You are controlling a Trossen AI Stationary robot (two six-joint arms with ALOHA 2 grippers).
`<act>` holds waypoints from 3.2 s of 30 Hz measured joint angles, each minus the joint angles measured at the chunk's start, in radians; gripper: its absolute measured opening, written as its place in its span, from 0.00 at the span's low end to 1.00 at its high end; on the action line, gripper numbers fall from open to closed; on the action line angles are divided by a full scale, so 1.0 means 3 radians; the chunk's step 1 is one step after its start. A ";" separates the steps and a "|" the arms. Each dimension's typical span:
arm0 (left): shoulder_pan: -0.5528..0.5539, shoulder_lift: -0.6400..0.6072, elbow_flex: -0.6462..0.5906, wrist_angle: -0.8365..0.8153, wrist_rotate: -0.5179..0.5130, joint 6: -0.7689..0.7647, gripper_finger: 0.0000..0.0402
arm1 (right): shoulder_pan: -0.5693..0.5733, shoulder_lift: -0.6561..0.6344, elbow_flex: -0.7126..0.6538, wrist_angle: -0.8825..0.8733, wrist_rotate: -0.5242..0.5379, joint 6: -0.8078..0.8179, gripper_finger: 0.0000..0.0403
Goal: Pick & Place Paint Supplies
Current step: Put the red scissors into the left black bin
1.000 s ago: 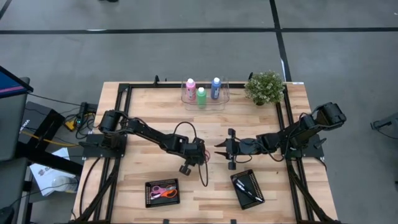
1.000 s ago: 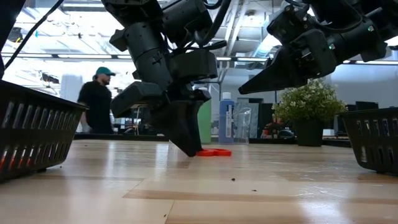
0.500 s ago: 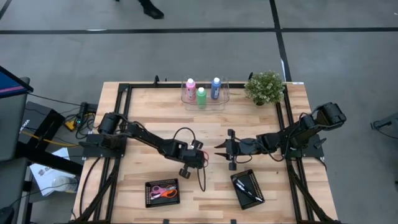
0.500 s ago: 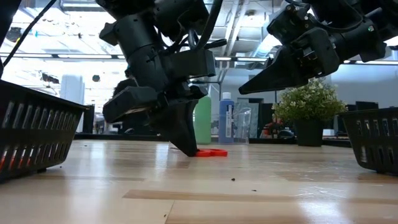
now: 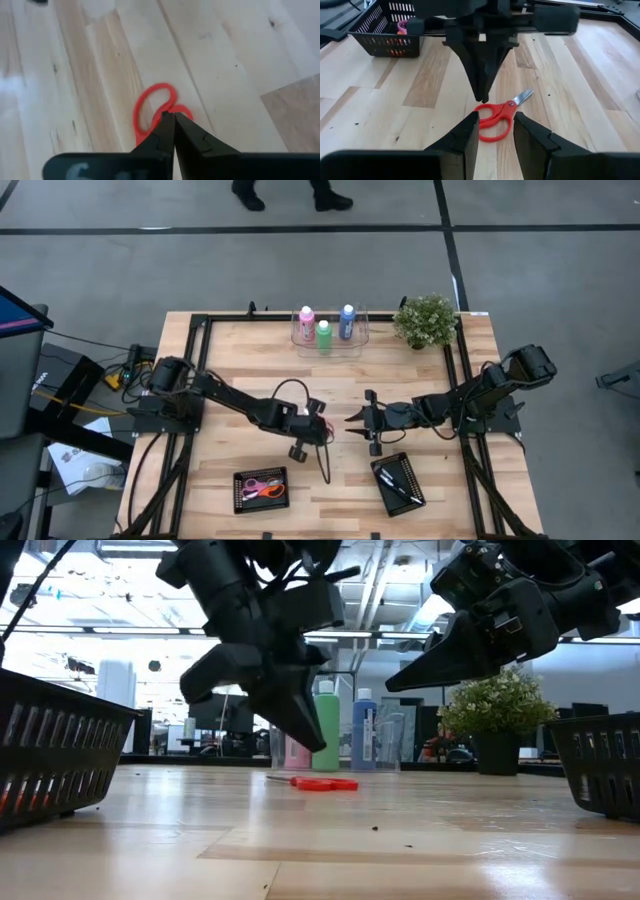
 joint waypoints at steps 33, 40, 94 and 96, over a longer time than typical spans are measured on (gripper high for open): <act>0.0607 0.0495 0.0044 0.0063 0.1167 0.0241 0.32 | 0.0000 -0.0001 0.0000 0.0010 -0.0026 -0.0015 0.27; 0.0565 0.0478 0.0034 0.0100 0.1118 0.0155 0.05 | 0.0000 -0.0001 0.0000 0.0010 -0.0026 -0.0014 0.27; 0.0521 0.0465 -0.0007 0.0006 0.1173 0.0227 0.04 | 0.0000 -0.0001 0.0001 0.0009 -0.0036 -0.0013 0.27; 0.0522 0.0466 -0.0010 0.0006 0.1173 0.0205 0.03 | 0.0000 -0.0001 0.0001 0.0008 -0.0038 -0.0013 0.27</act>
